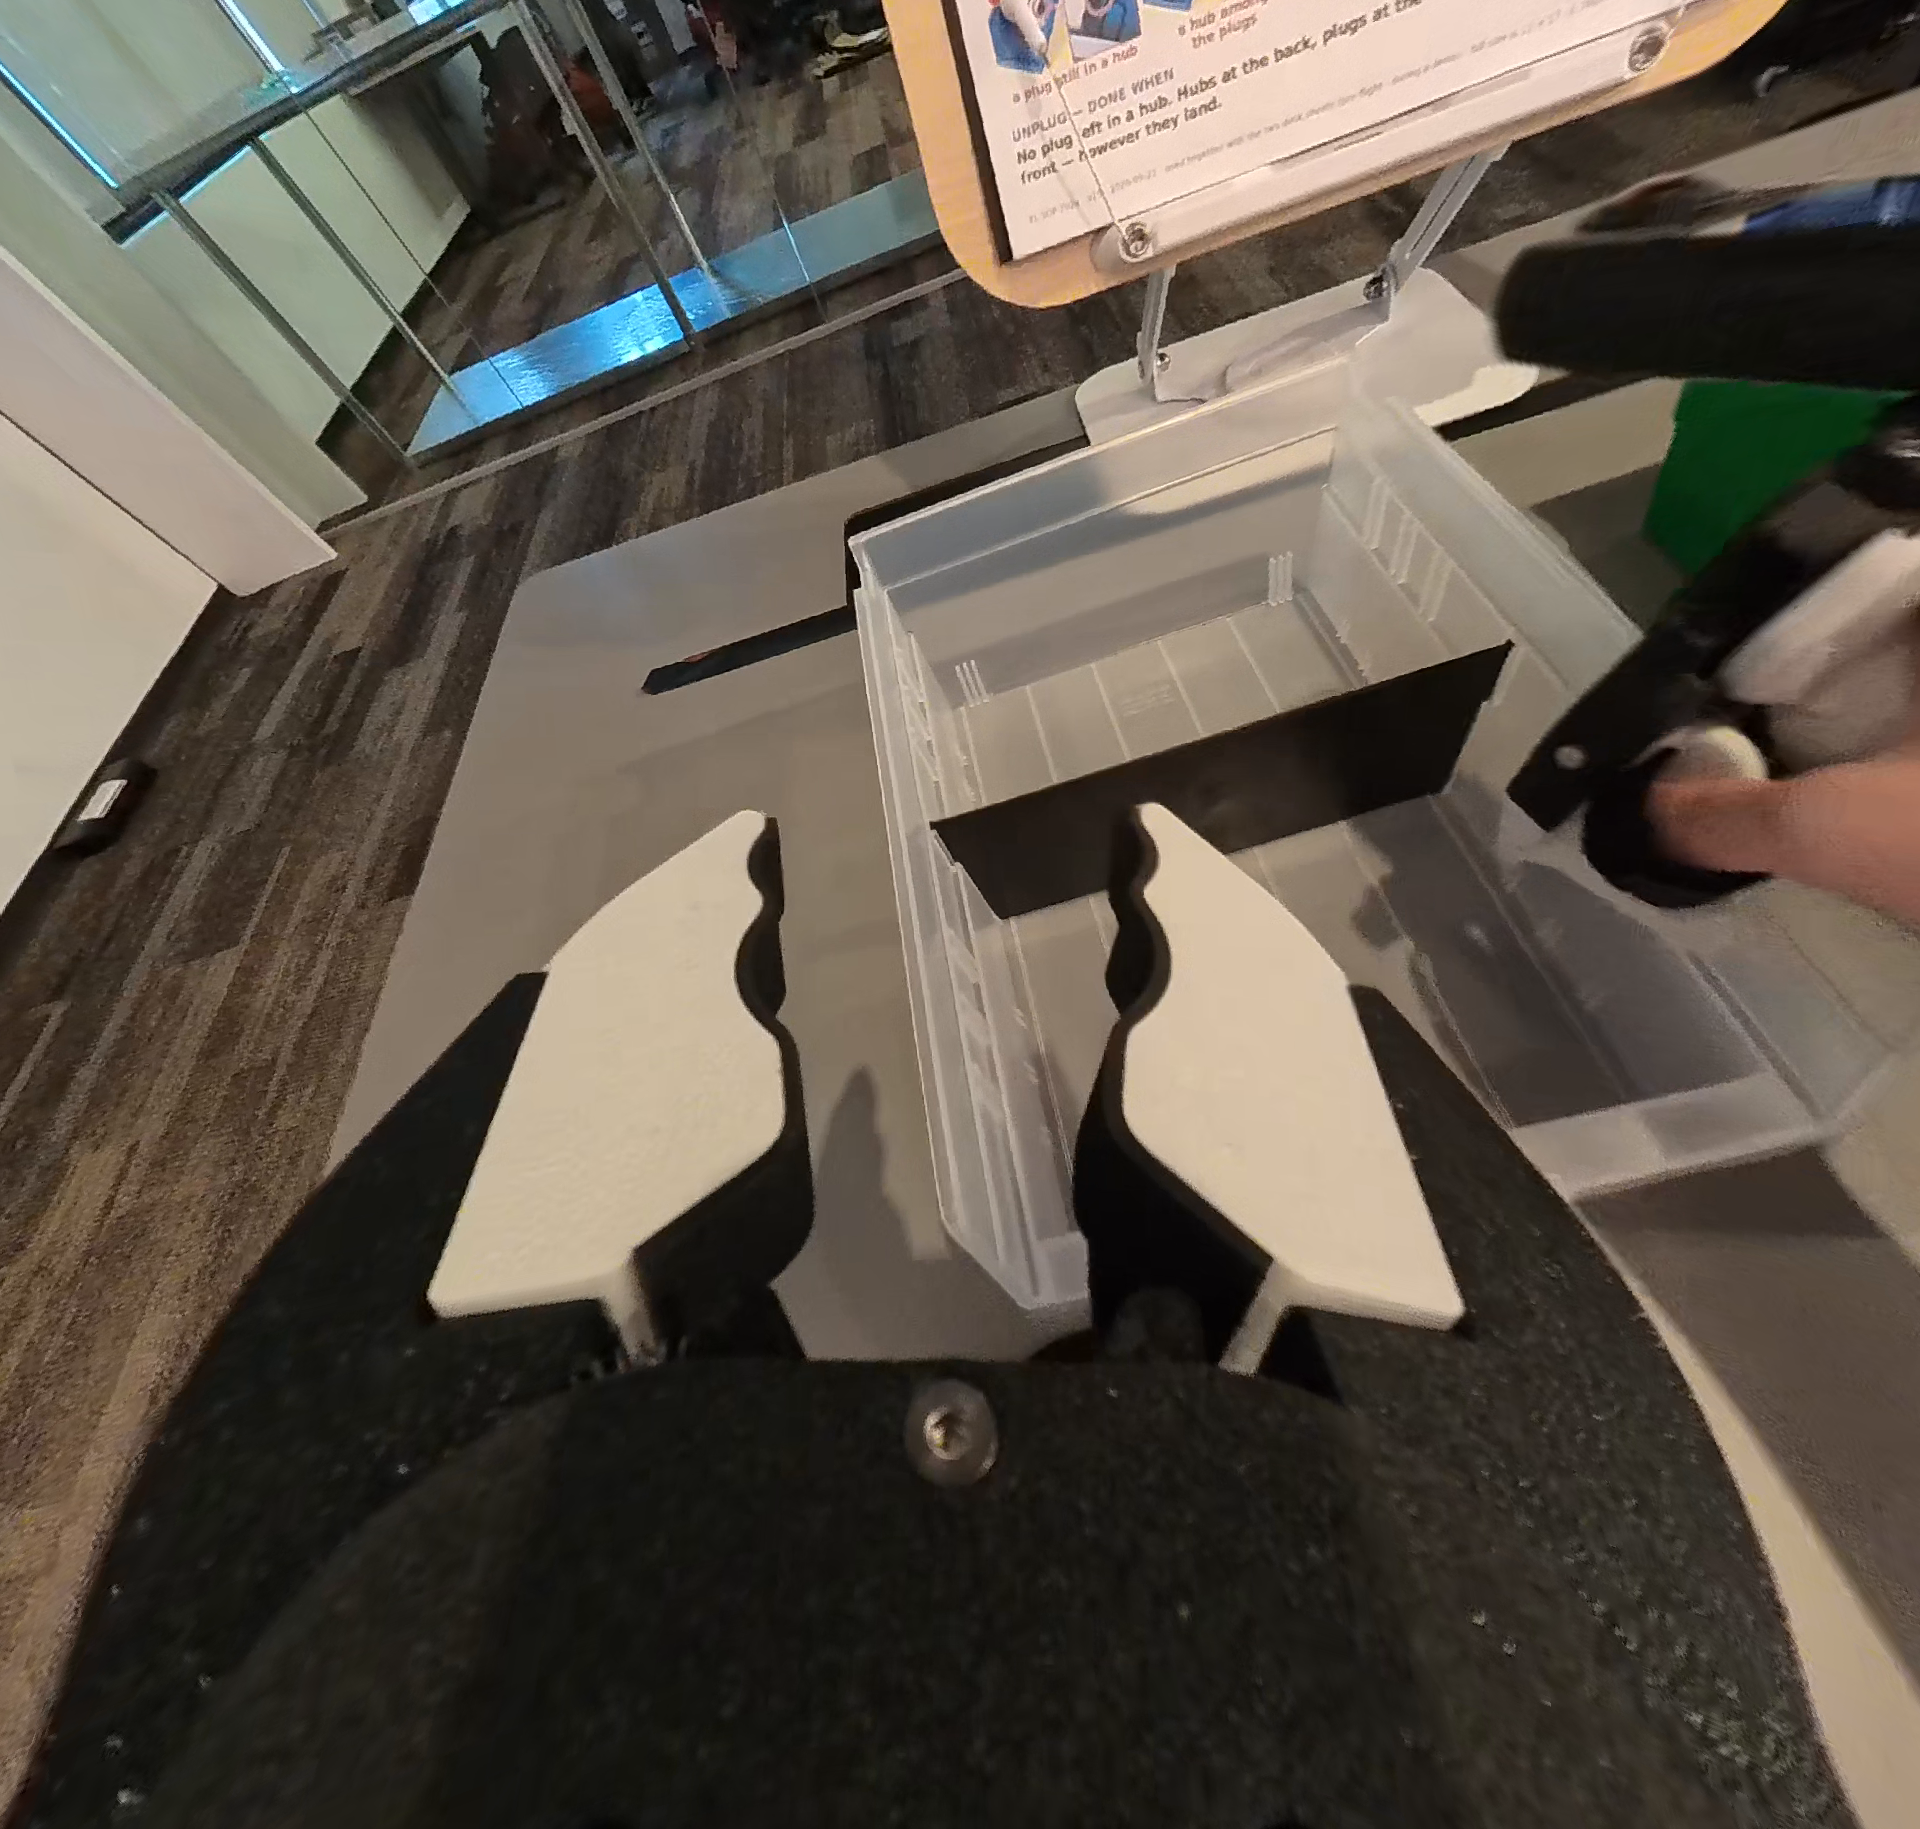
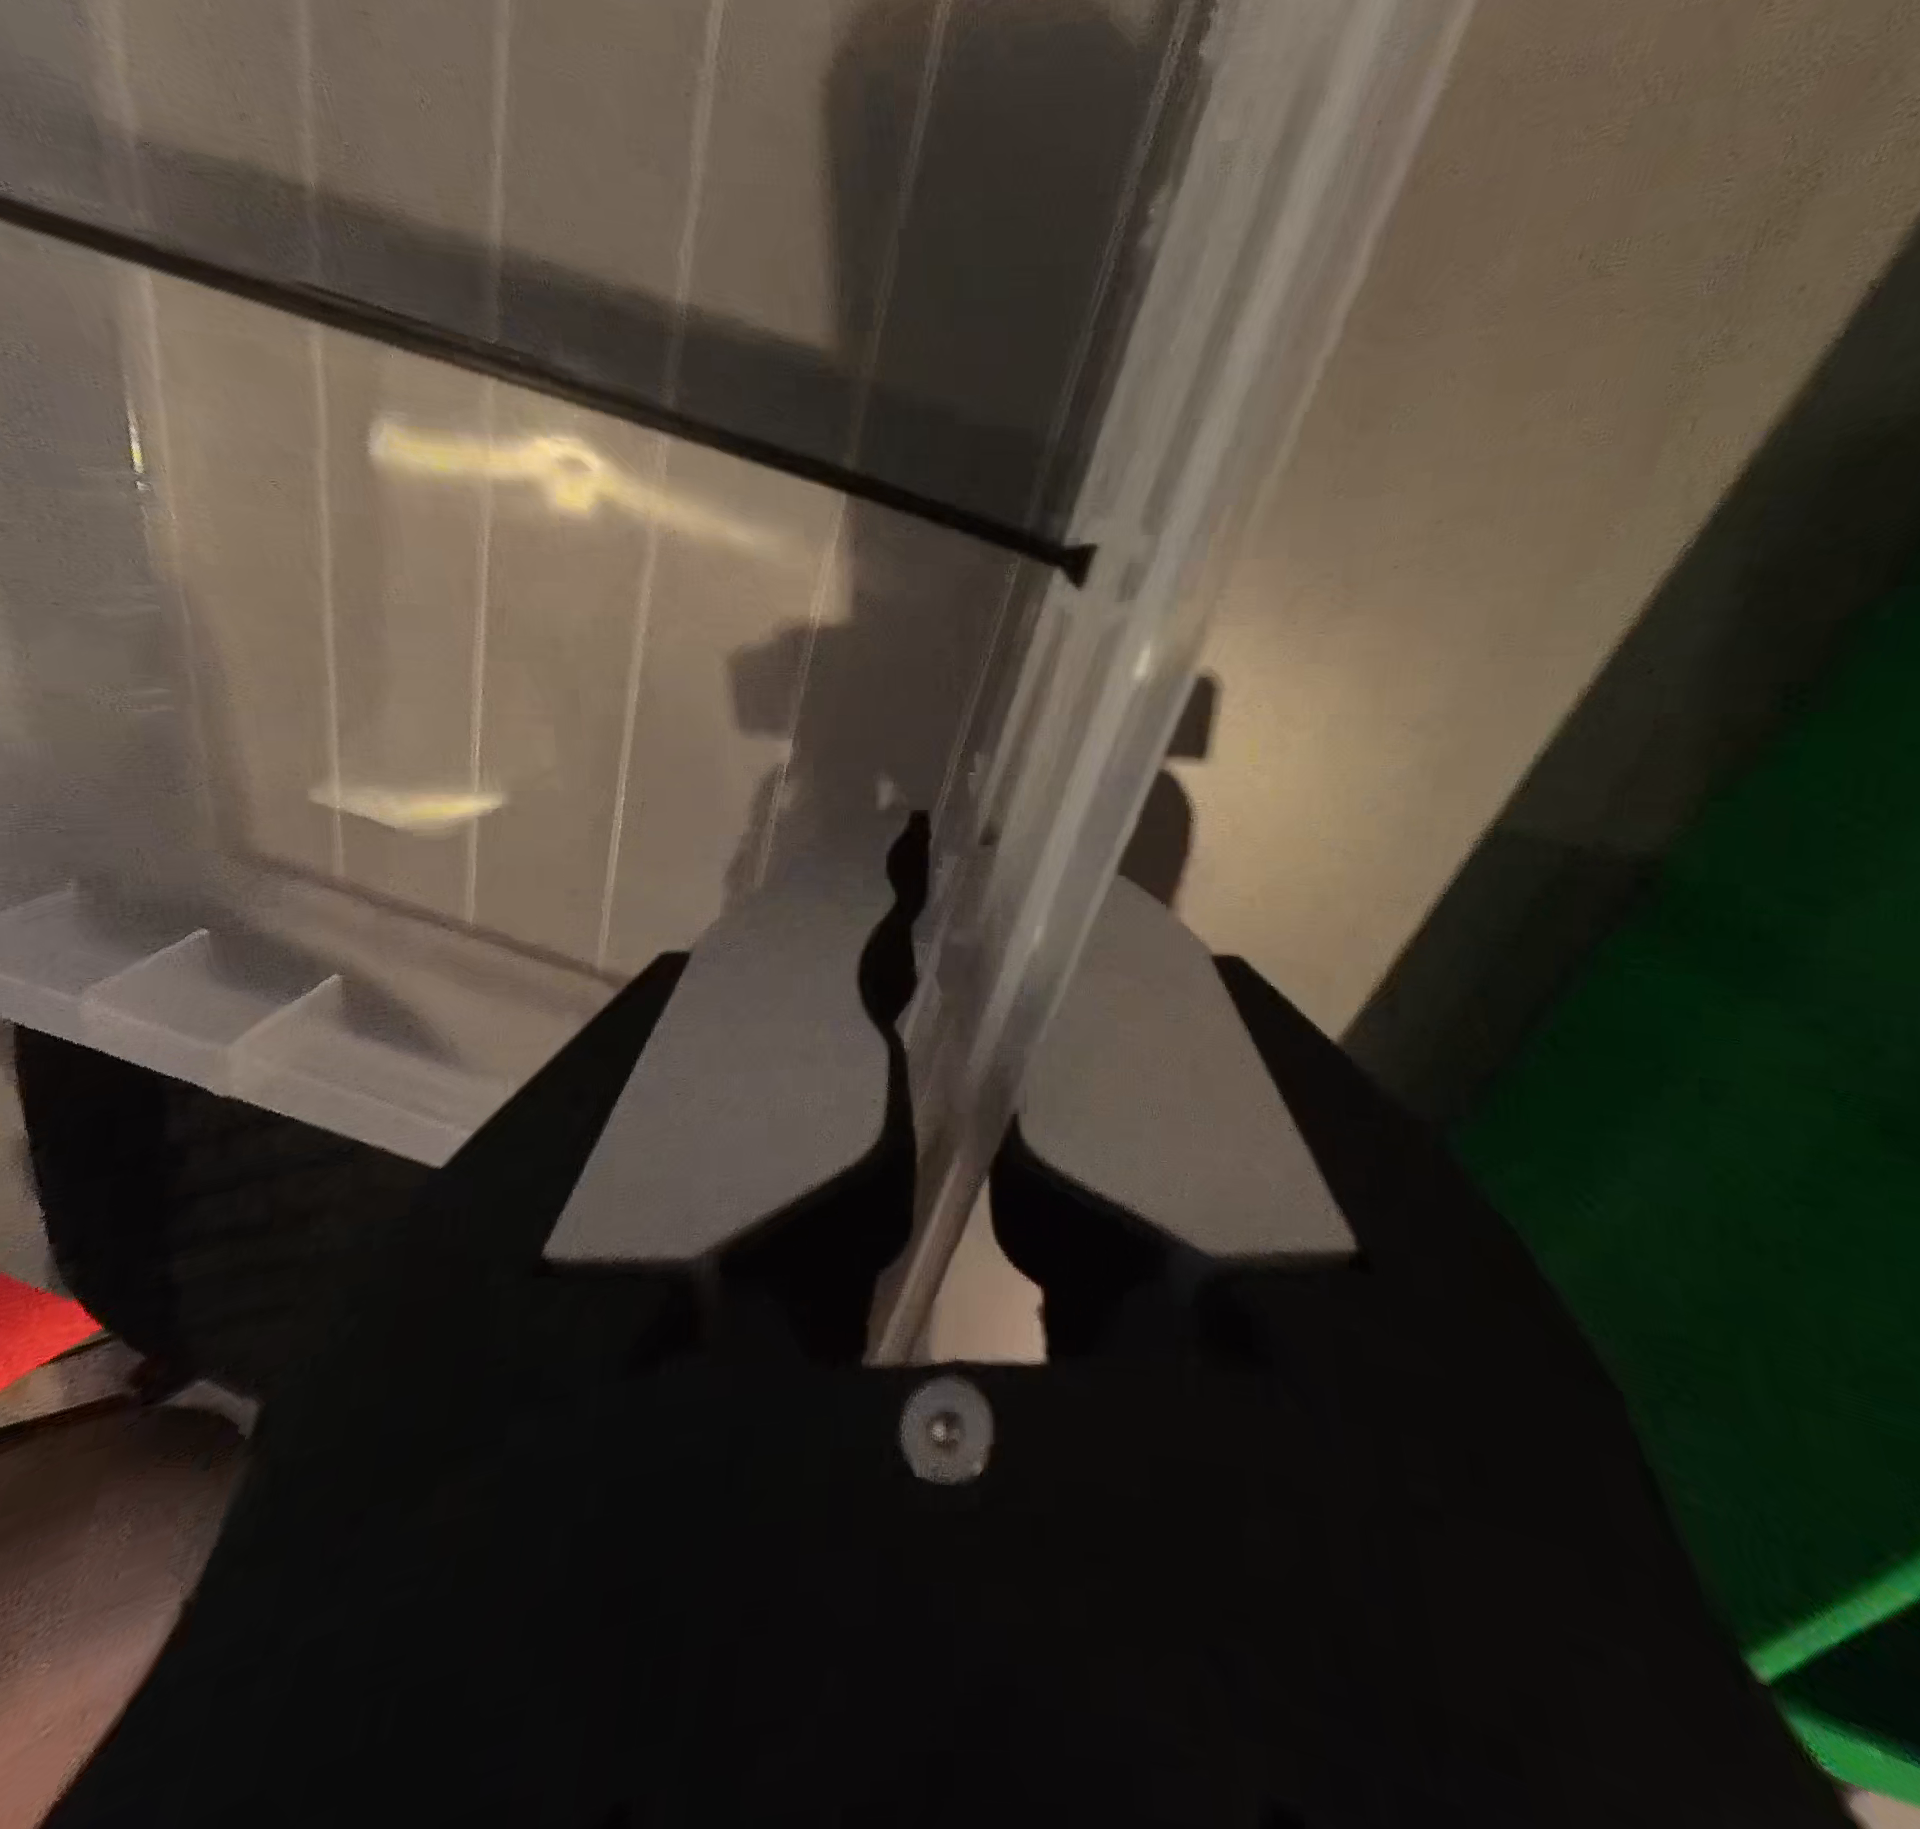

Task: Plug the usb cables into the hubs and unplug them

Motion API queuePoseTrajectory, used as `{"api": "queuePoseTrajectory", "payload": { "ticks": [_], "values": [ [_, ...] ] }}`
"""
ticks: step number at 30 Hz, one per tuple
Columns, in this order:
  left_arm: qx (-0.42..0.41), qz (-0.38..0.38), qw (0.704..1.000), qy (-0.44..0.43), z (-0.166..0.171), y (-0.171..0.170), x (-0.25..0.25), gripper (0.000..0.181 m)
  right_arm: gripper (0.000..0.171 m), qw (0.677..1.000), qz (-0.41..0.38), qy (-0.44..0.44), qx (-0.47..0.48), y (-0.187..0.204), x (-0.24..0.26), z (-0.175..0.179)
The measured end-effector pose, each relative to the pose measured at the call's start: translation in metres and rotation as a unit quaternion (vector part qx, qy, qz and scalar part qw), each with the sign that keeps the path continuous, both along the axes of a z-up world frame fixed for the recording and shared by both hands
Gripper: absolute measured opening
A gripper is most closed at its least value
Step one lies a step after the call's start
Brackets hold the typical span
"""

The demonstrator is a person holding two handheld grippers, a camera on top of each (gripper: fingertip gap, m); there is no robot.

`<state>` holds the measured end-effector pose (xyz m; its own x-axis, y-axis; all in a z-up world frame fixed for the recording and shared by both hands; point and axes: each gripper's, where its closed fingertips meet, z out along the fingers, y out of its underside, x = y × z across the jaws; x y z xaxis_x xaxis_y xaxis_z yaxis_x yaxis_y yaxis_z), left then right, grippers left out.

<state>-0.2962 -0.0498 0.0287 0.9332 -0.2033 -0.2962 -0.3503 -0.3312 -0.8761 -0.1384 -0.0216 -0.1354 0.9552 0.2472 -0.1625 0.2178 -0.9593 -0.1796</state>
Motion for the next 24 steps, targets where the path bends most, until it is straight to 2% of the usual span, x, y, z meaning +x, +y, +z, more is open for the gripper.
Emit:
{"api": "queuePoseTrajectory", "payload": {
  "ticks": [5,9,13,15,19,22,24],
  "values": [
    [0.006,-0.040,0.999,-0.009,0.016,-0.032,0.010,0.060,0.004,0.999,-0.002,0.005,-0.046,-0.002,0.004,0.003],
    [0.043,-0.071,0.995,-0.052,0.055,-0.068,0.017,0.063,0.005,0.995,0.023,0.052,-0.078,-0.008,-0.001,0.016],
    [0.098,-0.097,0.985,-0.102,0.099,-0.106,0.022,0.067,0.005,0.993,0.039,0.103,-0.048,0.003,0.001,0.053],
    [0.091,-0.125,0.979,-0.131,0.105,-0.123,0.029,0.066,0.005,0.992,0.048,0.110,-0.023,0.010,0.016,0.084],
    [-0.026,-0.187,0.968,-0.164,0.070,-0.134,0.058,0.080,0.004,0.993,0.048,0.110,0.014,0.015,0.094,0.156],
    [-0.106,-0.212,0.955,-0.178,0.030,-0.113,0.092,0.079,0.004,0.996,0.005,0.085,0.035,0.007,0.191,0.196],
    [-0.182,-0.240,0.935,-0.185,-0.003,-0.094,0.129,0.079,0.003,0.997,-0.039,0.054,0.048,-0.004,0.266,0.210]
  ]
}}
